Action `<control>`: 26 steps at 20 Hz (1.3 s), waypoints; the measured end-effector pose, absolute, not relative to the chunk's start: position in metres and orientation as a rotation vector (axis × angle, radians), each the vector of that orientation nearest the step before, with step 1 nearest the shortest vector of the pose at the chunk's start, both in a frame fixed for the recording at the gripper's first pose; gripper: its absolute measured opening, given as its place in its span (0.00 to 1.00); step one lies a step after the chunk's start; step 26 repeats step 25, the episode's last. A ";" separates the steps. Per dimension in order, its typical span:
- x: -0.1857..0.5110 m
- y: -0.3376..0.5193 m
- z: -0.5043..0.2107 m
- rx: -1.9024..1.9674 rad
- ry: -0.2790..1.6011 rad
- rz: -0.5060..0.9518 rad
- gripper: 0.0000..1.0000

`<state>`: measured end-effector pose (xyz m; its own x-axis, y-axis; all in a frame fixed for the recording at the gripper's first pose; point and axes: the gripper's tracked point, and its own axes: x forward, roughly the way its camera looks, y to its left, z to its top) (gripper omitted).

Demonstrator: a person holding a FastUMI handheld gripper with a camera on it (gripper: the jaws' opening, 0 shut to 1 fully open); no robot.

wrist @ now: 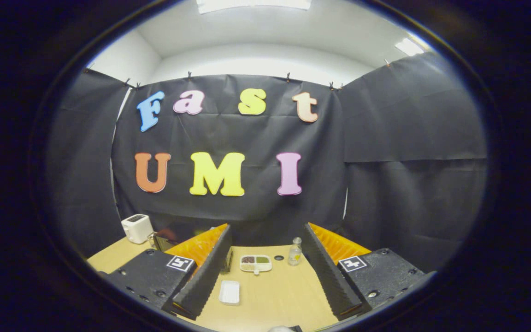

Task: Open the toaster oven, put the food inside, and close the toaster oven door.

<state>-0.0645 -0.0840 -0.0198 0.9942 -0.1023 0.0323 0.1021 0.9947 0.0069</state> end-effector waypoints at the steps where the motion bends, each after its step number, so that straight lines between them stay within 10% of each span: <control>1: -0.062 -0.086 -0.022 0.016 -0.035 -0.092 0.99; 26: -0.057 -0.102 -0.042 0.061 -0.028 -0.105 0.99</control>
